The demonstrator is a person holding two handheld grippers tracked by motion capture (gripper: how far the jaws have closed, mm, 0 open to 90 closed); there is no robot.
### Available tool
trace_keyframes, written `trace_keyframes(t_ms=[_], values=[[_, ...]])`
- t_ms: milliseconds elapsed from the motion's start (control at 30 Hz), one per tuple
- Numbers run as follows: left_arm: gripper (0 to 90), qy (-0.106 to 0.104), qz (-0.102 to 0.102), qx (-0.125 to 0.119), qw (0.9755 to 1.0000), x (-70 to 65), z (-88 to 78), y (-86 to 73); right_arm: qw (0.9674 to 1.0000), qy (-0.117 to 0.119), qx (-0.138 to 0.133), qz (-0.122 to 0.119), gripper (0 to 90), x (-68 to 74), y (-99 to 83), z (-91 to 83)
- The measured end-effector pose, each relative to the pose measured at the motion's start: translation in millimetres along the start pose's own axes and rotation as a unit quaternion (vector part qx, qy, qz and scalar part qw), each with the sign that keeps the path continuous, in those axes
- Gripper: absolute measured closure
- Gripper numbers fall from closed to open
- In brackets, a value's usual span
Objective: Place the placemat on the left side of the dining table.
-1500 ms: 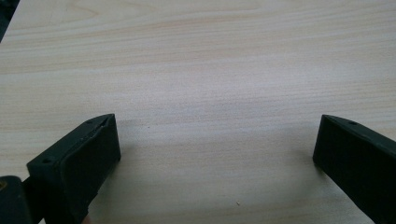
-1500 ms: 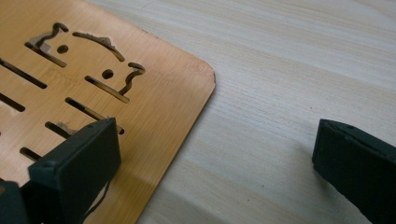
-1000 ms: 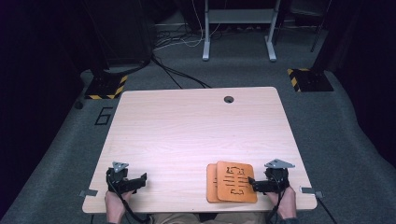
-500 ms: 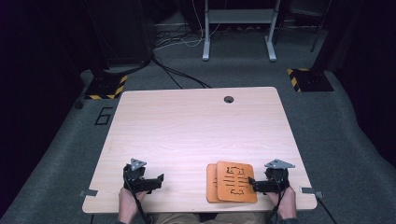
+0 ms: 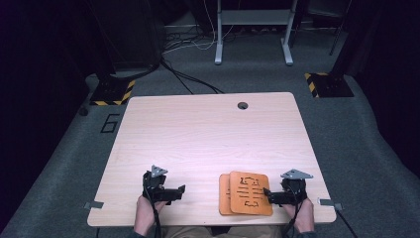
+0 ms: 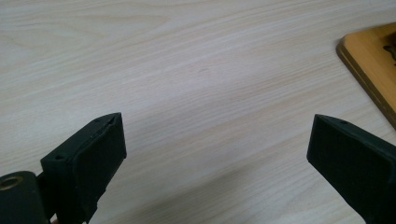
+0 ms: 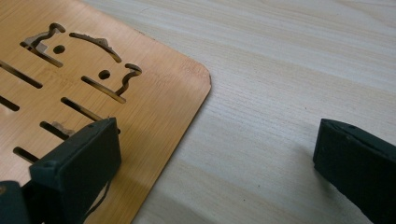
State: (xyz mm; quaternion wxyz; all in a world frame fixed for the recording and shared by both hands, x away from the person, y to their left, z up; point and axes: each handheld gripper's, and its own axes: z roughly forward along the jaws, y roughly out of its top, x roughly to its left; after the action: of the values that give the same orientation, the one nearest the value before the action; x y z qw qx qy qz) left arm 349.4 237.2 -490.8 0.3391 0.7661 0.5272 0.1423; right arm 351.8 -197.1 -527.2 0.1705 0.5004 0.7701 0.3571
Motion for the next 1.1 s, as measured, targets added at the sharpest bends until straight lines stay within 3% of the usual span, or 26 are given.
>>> trace_keyframes(t_ms=[367, 433, 533, 767, 933, 1100], values=[[5.9, -0.039, 0.019, 0.007, 0.9990, -25.5, 8.9, 14.5, 1.0000, -0.001, -0.001, 0.000, 0.2, 0.0, -0.1, 0.0], [5.9, -0.039, 0.013, 0.002, 0.9991, -28.4, 10.1, 15.3, 1.0000, -0.001, -0.001, 0.000, 0.2, -0.2, -0.1, -0.1], [6.4, -0.044, 0.022, 0.011, 0.9987, -32.8, 12.6, 18.9, 1.0000, -0.001, -0.001, 0.000, 0.2, -0.2, -0.2, -0.1], [5.6, -0.063, 0.029, 0.015, 0.9975, -45.7, 17.4, 25.6, 1.0000, -0.001, -0.002, -0.001, 0.3, -0.4, -0.2, 0.0], [5.6, -0.077, 0.047, 0.022, 0.9957, -56.8, 23.8, 31.3, 1.0000, -0.002, -0.002, -0.001, 0.3, -0.4, -0.3, 0.0], [5.5, -0.092, 0.046, 0.028, 0.9943, -65.4, 30.3, 34.7, 1.0000, -0.002, -0.002, 0.000, 0.4, -0.4, -0.3, 0.0]])
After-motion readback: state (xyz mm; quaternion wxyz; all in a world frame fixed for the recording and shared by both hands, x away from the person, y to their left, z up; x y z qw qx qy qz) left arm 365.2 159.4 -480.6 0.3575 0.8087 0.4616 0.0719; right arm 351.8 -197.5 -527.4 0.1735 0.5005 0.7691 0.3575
